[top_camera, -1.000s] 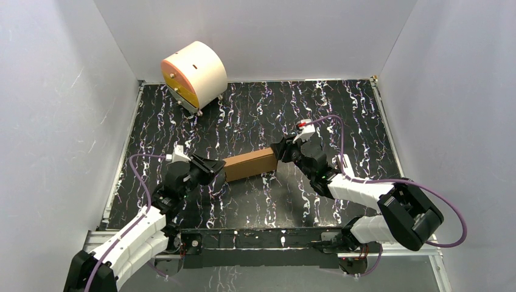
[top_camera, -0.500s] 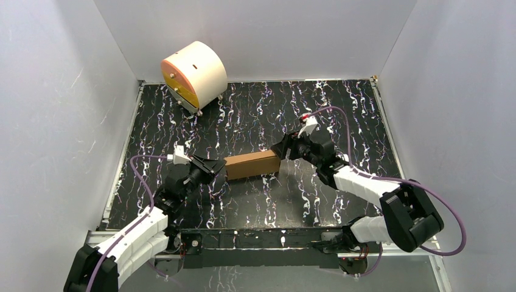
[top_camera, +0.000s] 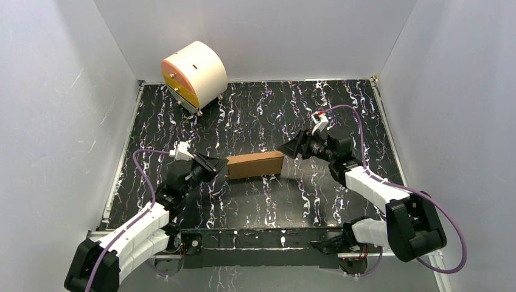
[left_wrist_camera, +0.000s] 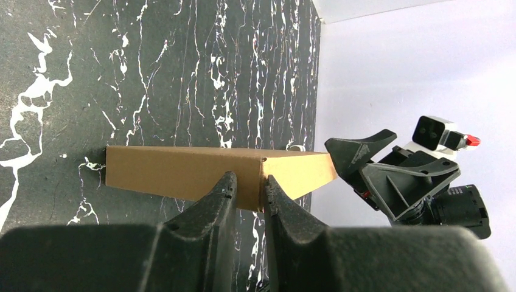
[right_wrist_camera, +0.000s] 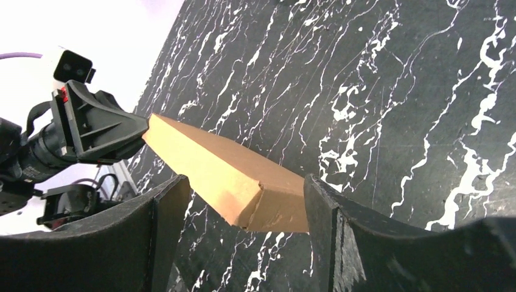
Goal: Fold the paper box
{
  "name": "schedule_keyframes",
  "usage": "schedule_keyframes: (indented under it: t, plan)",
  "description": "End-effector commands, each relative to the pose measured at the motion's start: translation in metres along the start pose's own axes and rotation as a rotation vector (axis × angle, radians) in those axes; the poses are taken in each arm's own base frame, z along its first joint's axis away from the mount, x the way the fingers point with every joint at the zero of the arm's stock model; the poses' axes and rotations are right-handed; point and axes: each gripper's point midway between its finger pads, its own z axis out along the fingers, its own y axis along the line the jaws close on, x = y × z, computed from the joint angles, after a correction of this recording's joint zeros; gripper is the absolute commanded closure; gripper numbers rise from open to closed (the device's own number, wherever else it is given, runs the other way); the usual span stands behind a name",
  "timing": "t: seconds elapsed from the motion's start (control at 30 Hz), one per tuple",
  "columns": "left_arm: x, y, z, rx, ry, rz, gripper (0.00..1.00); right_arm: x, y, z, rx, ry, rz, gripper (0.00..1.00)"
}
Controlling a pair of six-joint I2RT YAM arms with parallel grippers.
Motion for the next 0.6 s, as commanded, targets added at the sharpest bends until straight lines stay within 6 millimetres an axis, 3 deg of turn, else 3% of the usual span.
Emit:
schedule_keyframes:
  t: [0.0,0.33,0.57]
  plan:
    - [0.015,0.035,-0.002,-0.132,0.068,0.057,0.95,0.000,0.012,-0.008,-0.098,-0.004,0.053,0.25]
    - [0.016,0.035,-0.001,-0.133,0.079,0.048,0.95,0.039,-0.016,-0.011,-0.113,0.061,0.141,0.41]
    - [0.020,0.029,0.000,-0.121,0.104,0.010,0.96,0.076,-0.045,-0.013,-0.104,0.115,0.219,0.52]
